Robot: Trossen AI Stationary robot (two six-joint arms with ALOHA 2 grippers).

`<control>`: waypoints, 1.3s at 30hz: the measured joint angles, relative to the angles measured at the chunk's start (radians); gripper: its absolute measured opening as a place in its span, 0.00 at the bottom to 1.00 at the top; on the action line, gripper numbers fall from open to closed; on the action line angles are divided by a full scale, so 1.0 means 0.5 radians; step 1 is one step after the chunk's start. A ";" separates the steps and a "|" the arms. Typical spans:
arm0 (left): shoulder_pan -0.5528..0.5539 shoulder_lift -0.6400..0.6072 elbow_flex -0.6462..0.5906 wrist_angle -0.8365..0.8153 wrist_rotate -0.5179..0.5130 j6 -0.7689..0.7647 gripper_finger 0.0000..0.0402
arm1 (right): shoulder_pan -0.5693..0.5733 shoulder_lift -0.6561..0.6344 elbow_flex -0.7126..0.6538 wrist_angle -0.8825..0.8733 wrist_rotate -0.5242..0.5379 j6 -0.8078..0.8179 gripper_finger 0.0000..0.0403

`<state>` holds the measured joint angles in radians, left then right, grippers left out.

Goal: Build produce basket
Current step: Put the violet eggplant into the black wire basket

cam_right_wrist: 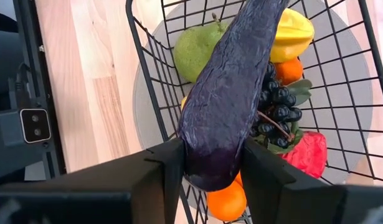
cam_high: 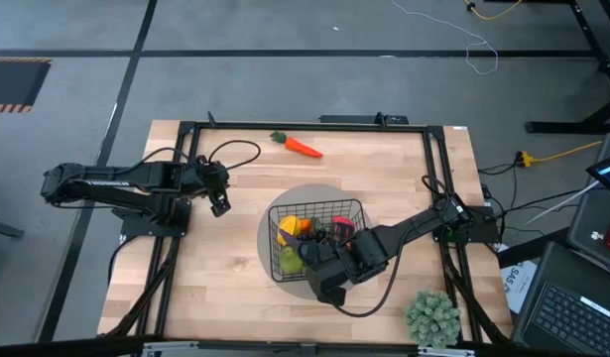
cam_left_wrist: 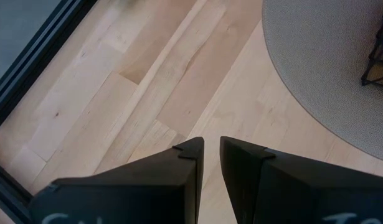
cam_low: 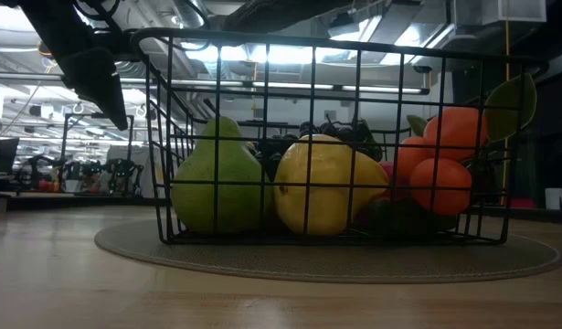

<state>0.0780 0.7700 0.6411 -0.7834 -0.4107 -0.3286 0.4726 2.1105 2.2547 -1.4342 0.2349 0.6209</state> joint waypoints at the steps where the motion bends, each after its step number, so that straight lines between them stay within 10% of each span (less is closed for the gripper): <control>1: 0.001 0.001 0.000 0.000 0.000 0.000 0.10 | -0.002 0.000 0.000 0.002 0.000 -0.001 0.31; 39: 0.000 0.001 0.000 0.000 0.000 0.000 0.10 | -0.023 0.000 0.000 -0.025 0.104 0.102 0.31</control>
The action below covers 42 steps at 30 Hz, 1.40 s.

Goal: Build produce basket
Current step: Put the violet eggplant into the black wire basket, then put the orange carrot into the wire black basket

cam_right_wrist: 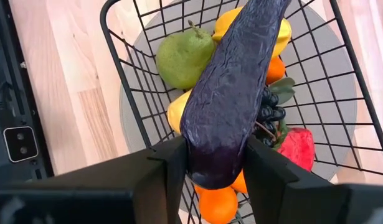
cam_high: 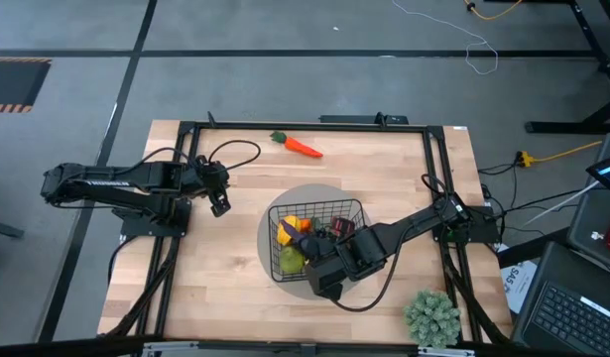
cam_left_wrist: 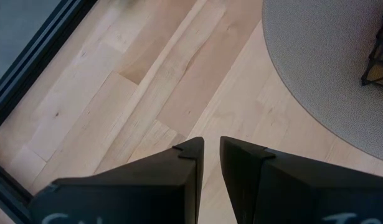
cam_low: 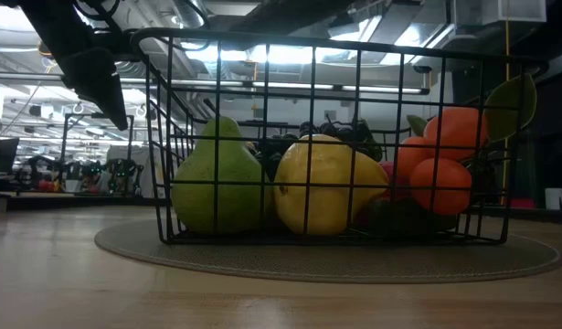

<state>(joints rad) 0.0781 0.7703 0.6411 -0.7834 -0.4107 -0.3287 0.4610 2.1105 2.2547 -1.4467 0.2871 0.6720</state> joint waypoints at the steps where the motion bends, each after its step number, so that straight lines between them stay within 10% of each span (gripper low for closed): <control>1: 0.001 -0.001 0.000 0.000 0.000 0.000 0.10 | 0.000 0.000 0.000 0.000 0.000 0.000 0.31; 28: 0.000 0.000 0.000 0.000 0.000 0.000 0.10 | 0.000 0.000 0.000 0.034 0.084 0.023 0.32; 42: 0.000 0.000 0.000 0.000 0.000 0.000 0.10 | -0.002 -0.001 0.000 0.031 0.064 0.277 0.49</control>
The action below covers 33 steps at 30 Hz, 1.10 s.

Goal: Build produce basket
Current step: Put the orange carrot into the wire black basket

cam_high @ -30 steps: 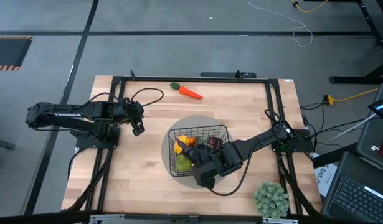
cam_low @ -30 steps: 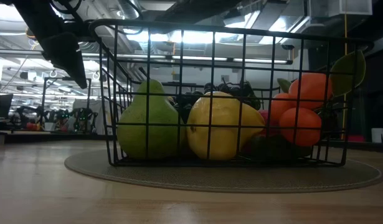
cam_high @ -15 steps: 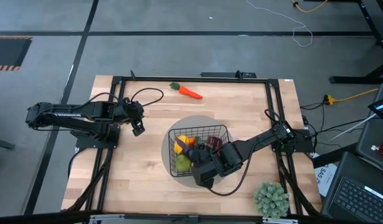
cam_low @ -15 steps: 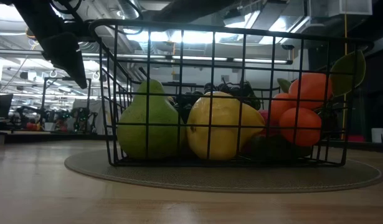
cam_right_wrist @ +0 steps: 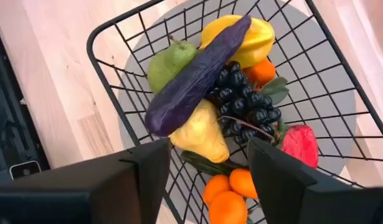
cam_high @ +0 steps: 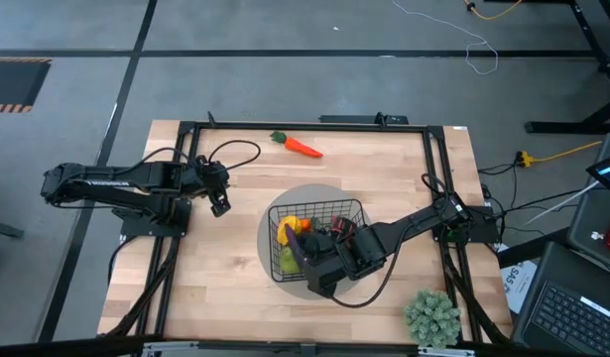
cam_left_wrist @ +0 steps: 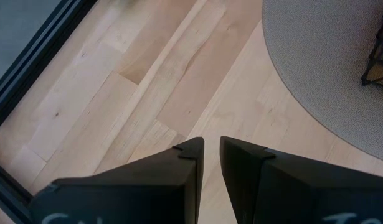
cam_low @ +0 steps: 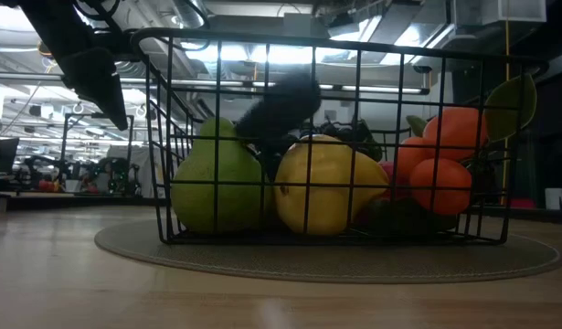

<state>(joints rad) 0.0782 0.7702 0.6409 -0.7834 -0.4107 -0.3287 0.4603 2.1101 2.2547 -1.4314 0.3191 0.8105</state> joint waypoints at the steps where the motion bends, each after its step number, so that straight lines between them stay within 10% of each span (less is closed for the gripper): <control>1: 0.000 0.000 0.000 0.000 0.000 -0.001 0.10 | 0.000 0.000 0.000 -0.002 -0.002 -0.010 0.50; 33: 0.000 0.000 0.000 0.000 0.000 -0.001 0.10 | -0.204 0.000 0.001 0.346 0.118 -0.564 0.52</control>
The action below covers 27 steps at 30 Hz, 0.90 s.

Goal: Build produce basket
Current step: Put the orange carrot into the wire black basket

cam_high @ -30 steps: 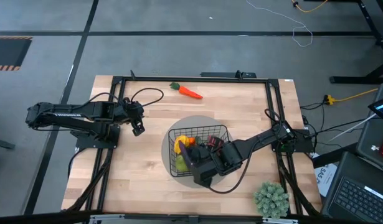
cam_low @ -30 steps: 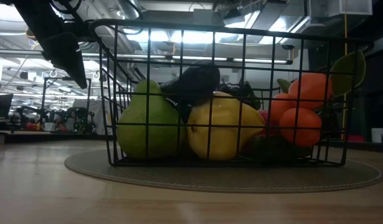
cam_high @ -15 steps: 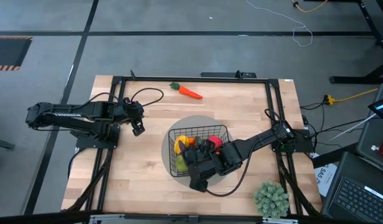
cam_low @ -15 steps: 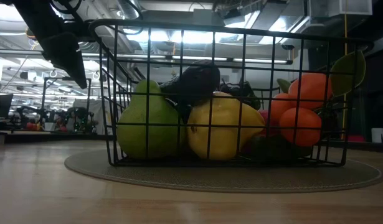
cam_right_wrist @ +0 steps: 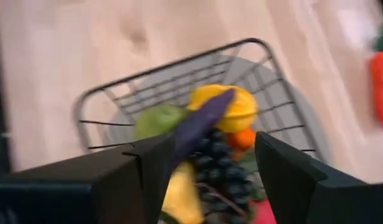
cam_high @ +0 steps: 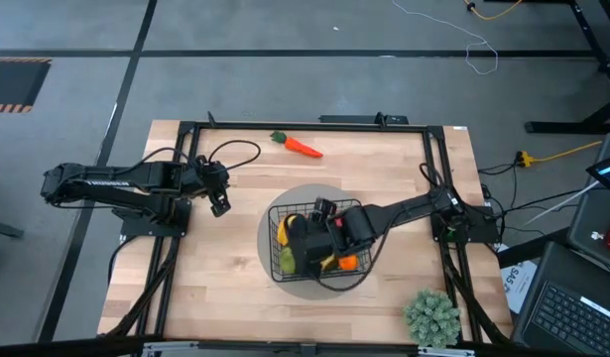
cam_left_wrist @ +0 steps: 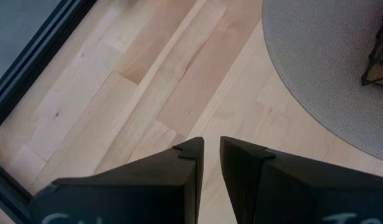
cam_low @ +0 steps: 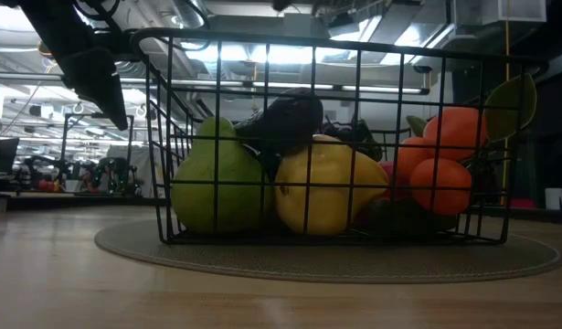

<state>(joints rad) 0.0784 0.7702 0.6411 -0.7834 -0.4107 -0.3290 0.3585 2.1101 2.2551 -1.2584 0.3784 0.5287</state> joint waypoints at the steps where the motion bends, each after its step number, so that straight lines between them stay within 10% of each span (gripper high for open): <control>1: 0.000 0.000 0.000 0.000 0.000 0.000 0.10 | -0.018 0.000 0.000 -0.028 0.031 -0.014 0.52; 27: 0.000 0.000 -0.001 -0.001 0.001 0.000 0.10 | -0.746 -0.001 0.000 -0.243 0.554 -0.132 0.52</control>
<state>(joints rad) 0.0783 0.7703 0.6407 -0.7837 -0.4103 -0.3291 -0.0147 2.1098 2.2551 -1.3801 0.6555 0.4628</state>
